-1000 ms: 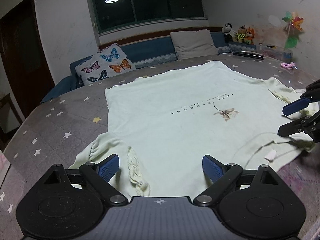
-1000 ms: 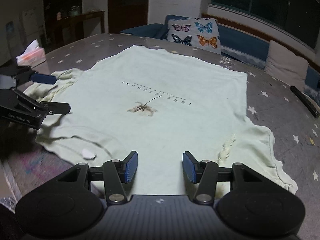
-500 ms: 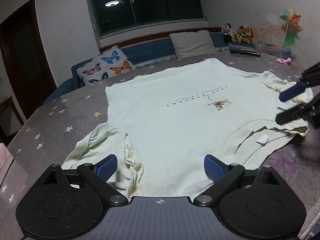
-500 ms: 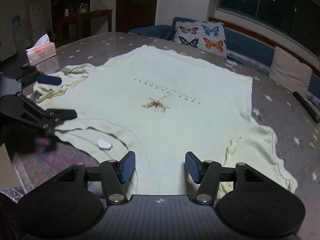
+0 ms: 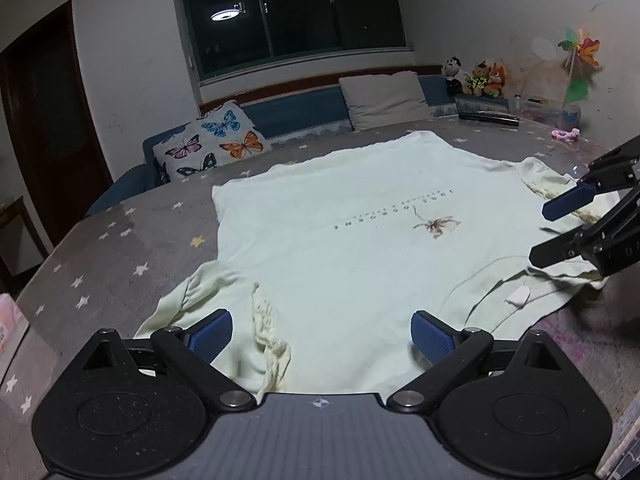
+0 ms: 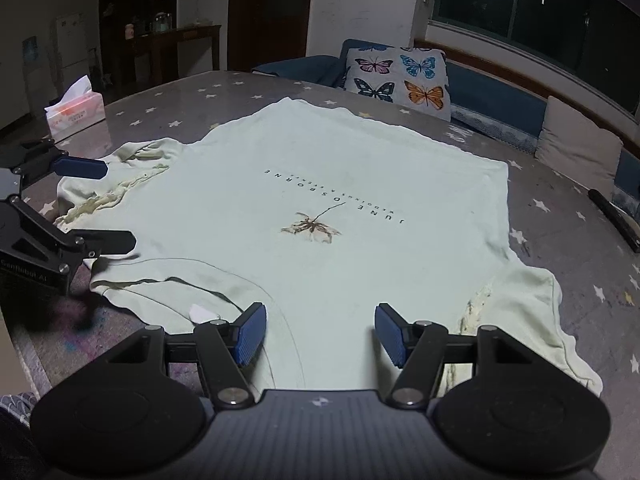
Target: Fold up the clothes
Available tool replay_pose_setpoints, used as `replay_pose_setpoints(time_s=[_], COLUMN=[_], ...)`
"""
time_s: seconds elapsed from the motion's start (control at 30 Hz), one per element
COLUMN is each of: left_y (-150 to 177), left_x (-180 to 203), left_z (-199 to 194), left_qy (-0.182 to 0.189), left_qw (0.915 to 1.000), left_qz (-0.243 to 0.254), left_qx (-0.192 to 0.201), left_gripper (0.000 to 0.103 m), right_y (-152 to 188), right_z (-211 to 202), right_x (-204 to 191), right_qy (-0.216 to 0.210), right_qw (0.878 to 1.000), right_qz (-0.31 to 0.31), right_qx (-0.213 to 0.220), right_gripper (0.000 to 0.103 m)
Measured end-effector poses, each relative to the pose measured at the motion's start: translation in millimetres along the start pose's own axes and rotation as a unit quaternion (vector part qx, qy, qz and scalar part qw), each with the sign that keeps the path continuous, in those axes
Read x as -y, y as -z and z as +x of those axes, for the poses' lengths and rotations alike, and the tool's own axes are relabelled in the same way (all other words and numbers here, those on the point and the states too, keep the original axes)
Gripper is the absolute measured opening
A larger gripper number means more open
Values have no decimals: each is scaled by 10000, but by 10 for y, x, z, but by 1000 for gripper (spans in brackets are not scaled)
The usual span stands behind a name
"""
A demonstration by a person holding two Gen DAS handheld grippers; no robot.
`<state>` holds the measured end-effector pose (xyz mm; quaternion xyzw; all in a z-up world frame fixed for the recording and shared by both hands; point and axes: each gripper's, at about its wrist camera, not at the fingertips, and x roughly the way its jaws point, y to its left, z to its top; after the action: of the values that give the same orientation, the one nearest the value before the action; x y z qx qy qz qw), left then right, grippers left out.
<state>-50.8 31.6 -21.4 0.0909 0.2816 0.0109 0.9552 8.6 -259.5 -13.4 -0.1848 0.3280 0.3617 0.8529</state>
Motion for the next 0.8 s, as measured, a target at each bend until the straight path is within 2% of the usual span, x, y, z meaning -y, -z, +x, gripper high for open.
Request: replay_pose_setpoints(time_s=[0.43, 0.63, 0.8], left_y=[-94, -178, -287], left_x=[189, 274, 419], left_z=[100, 141, 207], left_qy=[232, 331, 484], left_qw=[9997, 9993, 9983], left_qz=[116, 164, 293], left_qx=[15, 74, 143], left_gripper=[103, 103, 103], right_y=[198, 225, 304], right_z=[-127, -262, -280], right_x=[52, 83, 113], right_qy=[68, 125, 96], right_qw=[9998, 9998, 9997], right_qz=[63, 101, 175], right_qx=[-189, -78, -168], right_gripper=[62, 62, 62])
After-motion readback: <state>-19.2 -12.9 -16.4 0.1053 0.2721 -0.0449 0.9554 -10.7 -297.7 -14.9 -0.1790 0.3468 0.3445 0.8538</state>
